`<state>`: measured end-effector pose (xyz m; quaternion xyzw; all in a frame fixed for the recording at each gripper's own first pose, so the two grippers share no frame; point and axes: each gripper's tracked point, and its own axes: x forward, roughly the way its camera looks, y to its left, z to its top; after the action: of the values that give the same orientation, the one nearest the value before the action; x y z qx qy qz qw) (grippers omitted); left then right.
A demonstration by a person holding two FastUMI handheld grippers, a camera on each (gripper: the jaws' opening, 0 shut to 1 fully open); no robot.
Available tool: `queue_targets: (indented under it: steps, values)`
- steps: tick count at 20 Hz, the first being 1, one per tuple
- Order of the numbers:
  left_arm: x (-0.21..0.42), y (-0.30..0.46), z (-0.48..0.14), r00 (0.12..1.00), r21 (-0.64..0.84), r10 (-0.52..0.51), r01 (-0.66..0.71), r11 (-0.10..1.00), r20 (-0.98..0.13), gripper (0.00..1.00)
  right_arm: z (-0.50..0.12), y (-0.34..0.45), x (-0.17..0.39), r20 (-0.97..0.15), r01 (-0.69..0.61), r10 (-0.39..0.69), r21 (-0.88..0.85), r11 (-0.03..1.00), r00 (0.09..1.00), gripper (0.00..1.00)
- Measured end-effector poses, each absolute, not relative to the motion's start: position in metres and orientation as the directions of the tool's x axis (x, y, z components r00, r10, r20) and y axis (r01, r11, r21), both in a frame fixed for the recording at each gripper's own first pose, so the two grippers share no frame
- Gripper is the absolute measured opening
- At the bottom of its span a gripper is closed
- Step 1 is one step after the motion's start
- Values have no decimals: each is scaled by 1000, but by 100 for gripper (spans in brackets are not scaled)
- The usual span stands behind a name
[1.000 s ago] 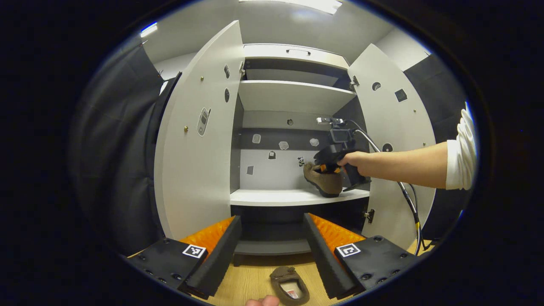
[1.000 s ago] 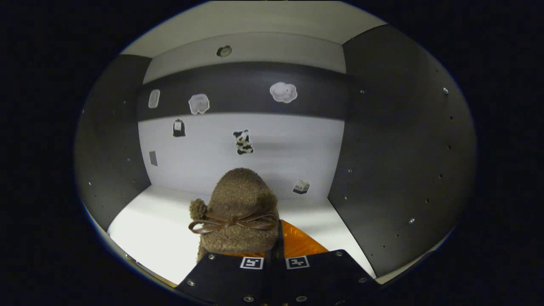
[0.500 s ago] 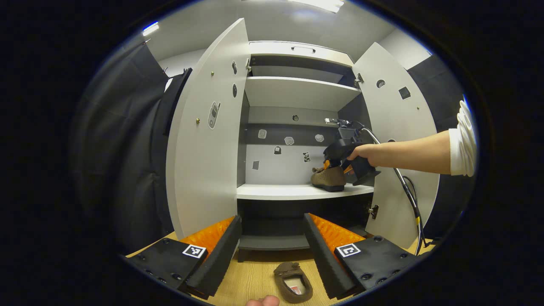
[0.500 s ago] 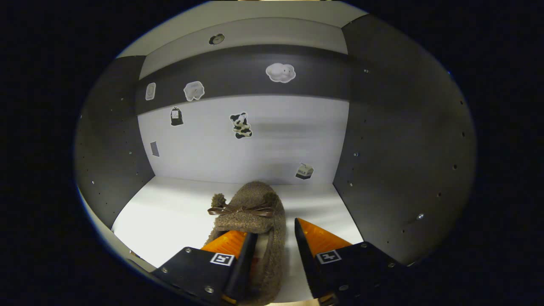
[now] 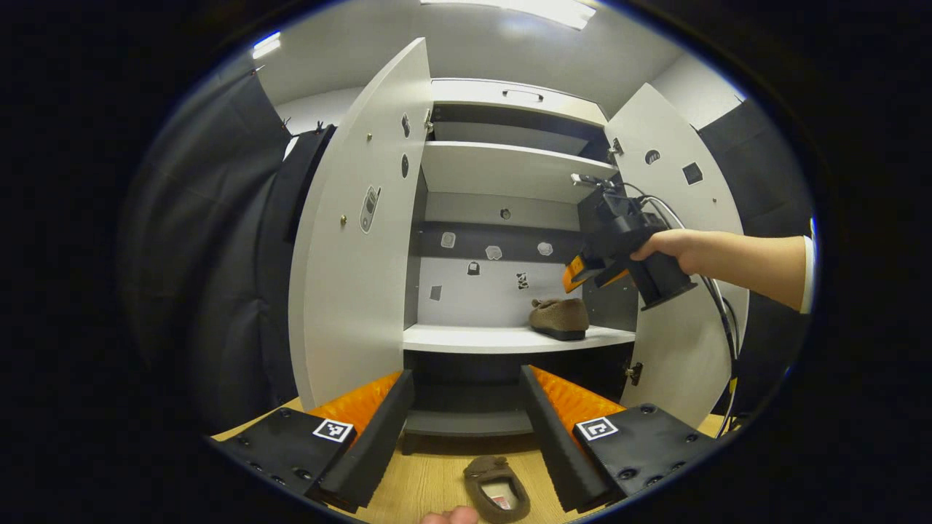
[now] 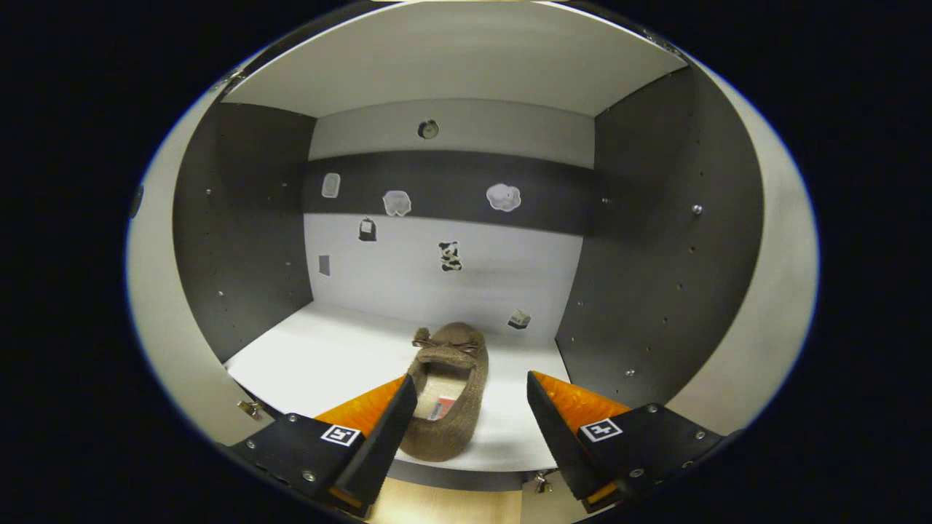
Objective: Grab one shoe with the right hand and put it into the shoe cabinet, grab the other shoe with the left hand and put it into the shoe cabinet; then close the right door with the right hand and the left door with the left hand.
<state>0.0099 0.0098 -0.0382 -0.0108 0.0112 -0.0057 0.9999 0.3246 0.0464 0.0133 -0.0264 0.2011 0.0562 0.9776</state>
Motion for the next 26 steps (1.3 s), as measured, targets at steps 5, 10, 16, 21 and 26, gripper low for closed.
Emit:
queue_targets:
  steps: [5, 10, 16, 21, 26]
  values:
    - [12, 16, -30, 1000, -4, -8, 8, 1000, -8, 95, 47, 65, 261, -268, -163, 159, 8, 987, 950, 94]
    - [8, 15, -31, 1000, -31, -9, 8, 999, -25, 94, 46, 69, 195, -174, -152, 160, 57, 987, 972, 94]
    - [9, 2, -47, 997, -81, -26, 21, 997, -70, 94, -6, 71, 114, -134, -117, 130, 102, 988, 982, 94]
    - [12, -1, -56, 996, -65, -26, 21, 998, -89, 97, -44, 55, 72, -134, -92, 112, 144, 985, 985, 94]
    - [32, 4, -71, 991, -44, -40, 34, 998, -129, 95, -43, 40, 62, -86, -81, 95, 152, 985, 992, 94]
